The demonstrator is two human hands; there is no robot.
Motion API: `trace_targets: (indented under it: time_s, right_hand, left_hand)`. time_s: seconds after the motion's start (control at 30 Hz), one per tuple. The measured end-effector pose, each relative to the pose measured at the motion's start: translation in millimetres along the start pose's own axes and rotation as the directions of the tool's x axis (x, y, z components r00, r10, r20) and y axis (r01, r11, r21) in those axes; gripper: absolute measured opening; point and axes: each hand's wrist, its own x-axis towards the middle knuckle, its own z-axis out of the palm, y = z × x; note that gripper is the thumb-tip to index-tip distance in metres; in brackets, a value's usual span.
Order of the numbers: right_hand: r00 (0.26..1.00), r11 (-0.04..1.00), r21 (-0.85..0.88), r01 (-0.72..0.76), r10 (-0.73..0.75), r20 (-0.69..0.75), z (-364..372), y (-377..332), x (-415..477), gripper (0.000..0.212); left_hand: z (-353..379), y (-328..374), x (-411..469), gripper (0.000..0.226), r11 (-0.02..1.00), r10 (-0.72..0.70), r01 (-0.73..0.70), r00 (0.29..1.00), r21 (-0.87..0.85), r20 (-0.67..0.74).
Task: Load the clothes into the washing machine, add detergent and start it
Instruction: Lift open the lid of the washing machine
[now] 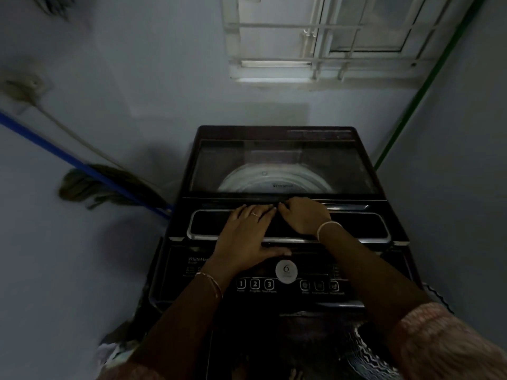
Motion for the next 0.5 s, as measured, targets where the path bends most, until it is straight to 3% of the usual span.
trace_targets:
  time_s: [0.07,0.17,0.27,0.4,0.5]
  right_hand:
    - [0.998,0.999,-0.003,0.034,-0.034,0.057,-16,-1,6,0.049]
    - [0.987,0.996,0.012,0.085,-0.086,0.137,-48,-5,12,0.047]
    - [0.985,0.992,-0.007,0.125,-0.123,0.122,-81,-11,14,0.042]
    - [0.972,0.98,-0.009,0.199,-0.199,-0.123,-111,-13,17,0.03]
    - [0.898,0.972,-0.05,0.228,-0.229,-0.376,-132,-13,11,0.033]
  left_hand:
    - [-9,2,4,0.073,0.998,0.056,-0.054,0.985,0.016,-0.165]
    - [-26,5,15,0.048,0.988,0.152,-0.137,0.89,0.067,-0.429]
    - [-47,12,32,0.032,0.989,0.145,-0.111,0.834,0.095,-0.532]
    - [-67,18,53,0.022,0.987,0.115,-0.02,0.784,0.16,-0.61]
    - [-81,21,71,0.025,0.983,0.116,0.011,0.736,0.183,-0.667]
